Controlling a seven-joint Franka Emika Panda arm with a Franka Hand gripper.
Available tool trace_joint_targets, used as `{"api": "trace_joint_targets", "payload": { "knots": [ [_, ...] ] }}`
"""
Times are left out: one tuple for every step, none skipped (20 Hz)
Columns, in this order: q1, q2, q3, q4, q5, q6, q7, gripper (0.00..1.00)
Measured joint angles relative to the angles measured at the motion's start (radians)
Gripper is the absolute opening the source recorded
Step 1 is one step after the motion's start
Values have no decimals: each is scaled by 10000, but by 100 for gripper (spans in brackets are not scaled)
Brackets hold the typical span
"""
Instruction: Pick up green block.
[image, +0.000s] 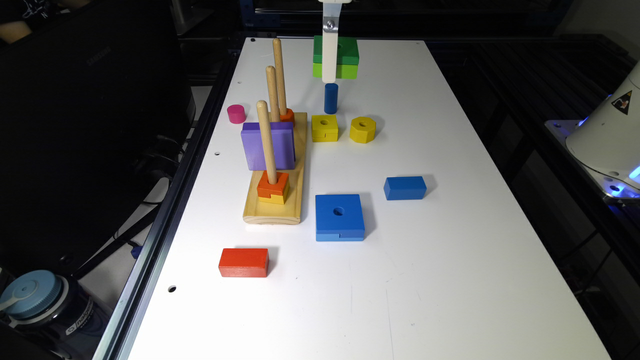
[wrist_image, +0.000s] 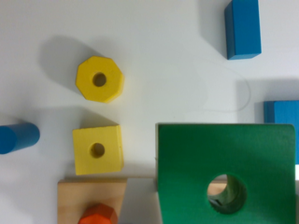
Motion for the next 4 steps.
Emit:
{"api": "trace_joint_targets", "payload": {
  "knots": [
    [0, -1, 0, 0, 0, 0, 0, 0],
    [0, -1, 0, 0, 0, 0, 0, 0],
    [0, -1, 0, 0, 1, 0, 0, 0],
    [0, -2, 0, 0, 1, 0, -1, 0]
  ]
}}
